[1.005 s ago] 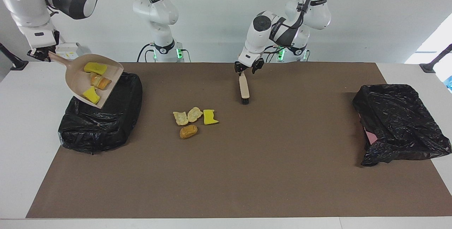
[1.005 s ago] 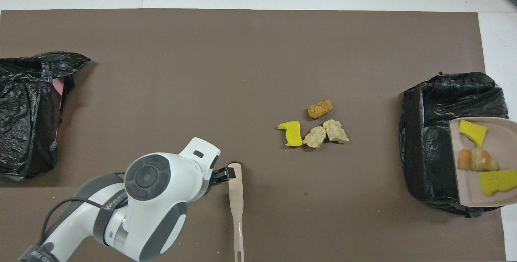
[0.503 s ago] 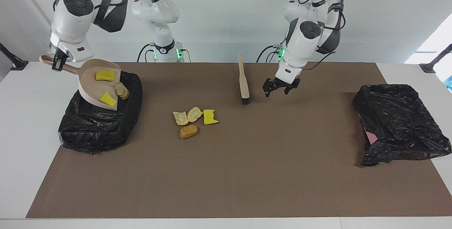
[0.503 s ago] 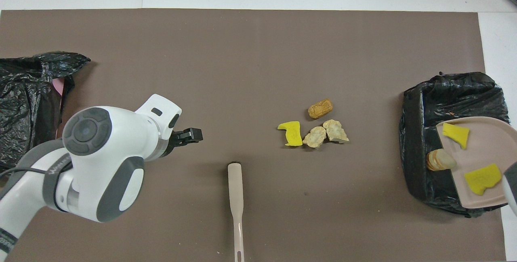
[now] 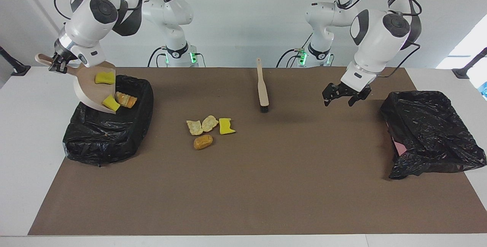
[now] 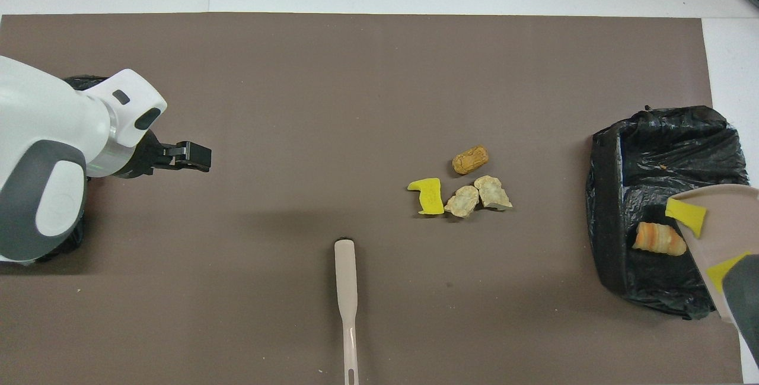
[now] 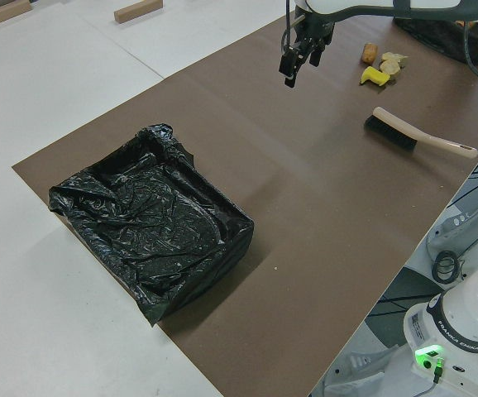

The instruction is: Sweep and dump trash in bin

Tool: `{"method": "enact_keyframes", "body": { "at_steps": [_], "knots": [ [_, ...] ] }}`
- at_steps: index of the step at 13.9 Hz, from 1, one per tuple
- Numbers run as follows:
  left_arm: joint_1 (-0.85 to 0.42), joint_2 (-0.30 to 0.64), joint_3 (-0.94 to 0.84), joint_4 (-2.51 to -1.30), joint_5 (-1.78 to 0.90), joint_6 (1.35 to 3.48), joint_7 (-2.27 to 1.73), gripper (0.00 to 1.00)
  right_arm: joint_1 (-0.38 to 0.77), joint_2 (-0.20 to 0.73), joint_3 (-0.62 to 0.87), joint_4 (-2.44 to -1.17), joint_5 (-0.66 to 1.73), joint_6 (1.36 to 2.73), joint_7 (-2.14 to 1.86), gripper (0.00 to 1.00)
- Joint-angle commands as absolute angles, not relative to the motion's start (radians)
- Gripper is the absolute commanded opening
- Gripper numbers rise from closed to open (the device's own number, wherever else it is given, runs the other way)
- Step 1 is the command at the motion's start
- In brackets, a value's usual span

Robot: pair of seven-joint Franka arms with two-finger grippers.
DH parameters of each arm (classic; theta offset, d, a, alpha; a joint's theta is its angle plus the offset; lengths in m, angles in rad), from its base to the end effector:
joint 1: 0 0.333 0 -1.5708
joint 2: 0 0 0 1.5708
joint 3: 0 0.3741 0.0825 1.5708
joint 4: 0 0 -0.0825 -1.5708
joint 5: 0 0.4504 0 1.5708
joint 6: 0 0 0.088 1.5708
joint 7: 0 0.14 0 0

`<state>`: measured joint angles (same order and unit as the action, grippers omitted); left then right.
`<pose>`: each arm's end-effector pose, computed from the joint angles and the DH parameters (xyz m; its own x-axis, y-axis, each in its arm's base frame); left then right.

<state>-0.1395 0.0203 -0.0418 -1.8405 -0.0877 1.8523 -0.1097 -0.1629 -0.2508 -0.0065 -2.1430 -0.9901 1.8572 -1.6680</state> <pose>0.6201 -0.1233 0.5153 0.9987 -0.0476 -0.0187 -0.0459 -0.9955 0.0832 0.5160 -0.1813 0.5556 -0.2626 0.5768 -0.7735 0.9643 0.1282 -0.2318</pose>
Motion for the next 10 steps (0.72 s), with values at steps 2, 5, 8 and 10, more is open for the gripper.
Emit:
{"method": "enact_keyframes", "body": {
  "at_steps": [2,5,8,10],
  "knots": [
    [-0.054,0.043,-0.052,-1.691,-0.067,1.685,0.047,1.00,-0.173,-0.310,-0.006,-2.206,-1.133,1.897,-1.637,0.00],
    [-0.023,0.044,-0.054,-1.620,-0.057,1.603,0.046,1.00,-0.137,-0.322,0.003,-2.214,-1.111,1.833,-1.595,0.00],
    [-0.017,0.034,-0.051,-1.598,-0.052,1.580,0.046,1.00,-0.069,-0.339,0.008,-2.230,-1.045,1.799,-1.591,0.00],
    [-0.017,0.022,-0.051,-1.604,-0.046,1.569,0.049,1.00,-0.031,-0.342,0.008,-2.230,-1.103,1.776,-1.576,0.00]
  ]
}}
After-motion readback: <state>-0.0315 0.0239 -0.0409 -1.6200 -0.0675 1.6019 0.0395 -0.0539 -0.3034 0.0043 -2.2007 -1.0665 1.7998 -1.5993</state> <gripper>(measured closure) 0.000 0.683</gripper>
